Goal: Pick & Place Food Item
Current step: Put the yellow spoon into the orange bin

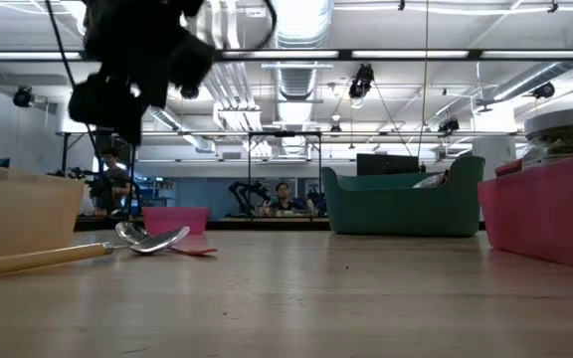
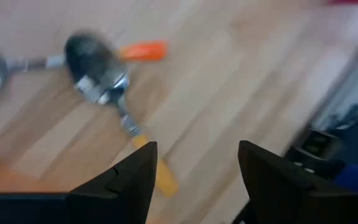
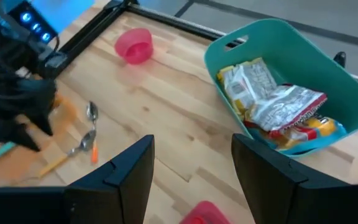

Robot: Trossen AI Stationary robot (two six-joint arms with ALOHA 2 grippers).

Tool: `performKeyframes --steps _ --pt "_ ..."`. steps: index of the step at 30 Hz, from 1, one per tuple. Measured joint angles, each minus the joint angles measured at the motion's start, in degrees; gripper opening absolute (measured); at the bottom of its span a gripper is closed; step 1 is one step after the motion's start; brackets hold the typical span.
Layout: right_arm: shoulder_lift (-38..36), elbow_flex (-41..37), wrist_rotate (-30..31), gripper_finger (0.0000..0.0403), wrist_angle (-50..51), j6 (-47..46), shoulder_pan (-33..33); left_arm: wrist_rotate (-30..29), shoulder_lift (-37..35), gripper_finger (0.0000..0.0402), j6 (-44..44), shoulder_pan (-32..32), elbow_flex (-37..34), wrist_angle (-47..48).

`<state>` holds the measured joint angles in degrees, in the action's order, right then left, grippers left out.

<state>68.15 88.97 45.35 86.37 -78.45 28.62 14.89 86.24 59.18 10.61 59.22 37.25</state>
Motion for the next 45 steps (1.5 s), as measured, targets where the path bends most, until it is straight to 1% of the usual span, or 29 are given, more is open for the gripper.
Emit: performKeyframes --steps 3,6,12,18,22,30,39,42,45 --pt "-2.9 -3.1 -1.2 0.0210 -2.0 3.8 0.0 2.3 5.6 0.0226 2.8 0.6 0.6 1.2" --pt "-4.7 -5.1 -2.2 0.0210 -3.3 7.0 0.0 2.9 10.1 0.0225 4.4 1.5 3.0 3.3" --pt "-7.0 -6.0 -2.6 0.0210 -3.5 11.7 0.0 0.6 16.7 0.0225 5.9 2.3 8.1 5.4" --pt "-8.2 -5.8 -2.6 0.0210 -3.7 14.7 0.0 -1.7 22.4 0.0225 5.8 2.6 11.8 12.4" --pt "-8.6 -5.8 -3.2 0.0210 -4.0 16.6 0.0 -3.8 23.9 0.0225 5.3 2.6 13.7 15.3" --pt "-8.5 -5.8 -3.4 0.0210 -4.3 17.6 0.0 -5.1 24.3 0.0225 4.1 2.6 13.1 14.1" --pt "-8.5 -5.8 -3.4 0.0210 -4.3 17.6 0.0 -3.4 24.3 0.0223 3.7 2.5 10.3 10.9" --pt "-8.5 -5.8 -3.4 0.0210 -4.4 17.6 0.0 -3.3 24.3 0.0209 3.7 2.5 9.4 8.0" --pt "-8.5 -5.8 -3.4 0.0210 -4.5 17.4 0.0 -2.8 24.2 0.0177 3.7 2.5 8.7 7.4"
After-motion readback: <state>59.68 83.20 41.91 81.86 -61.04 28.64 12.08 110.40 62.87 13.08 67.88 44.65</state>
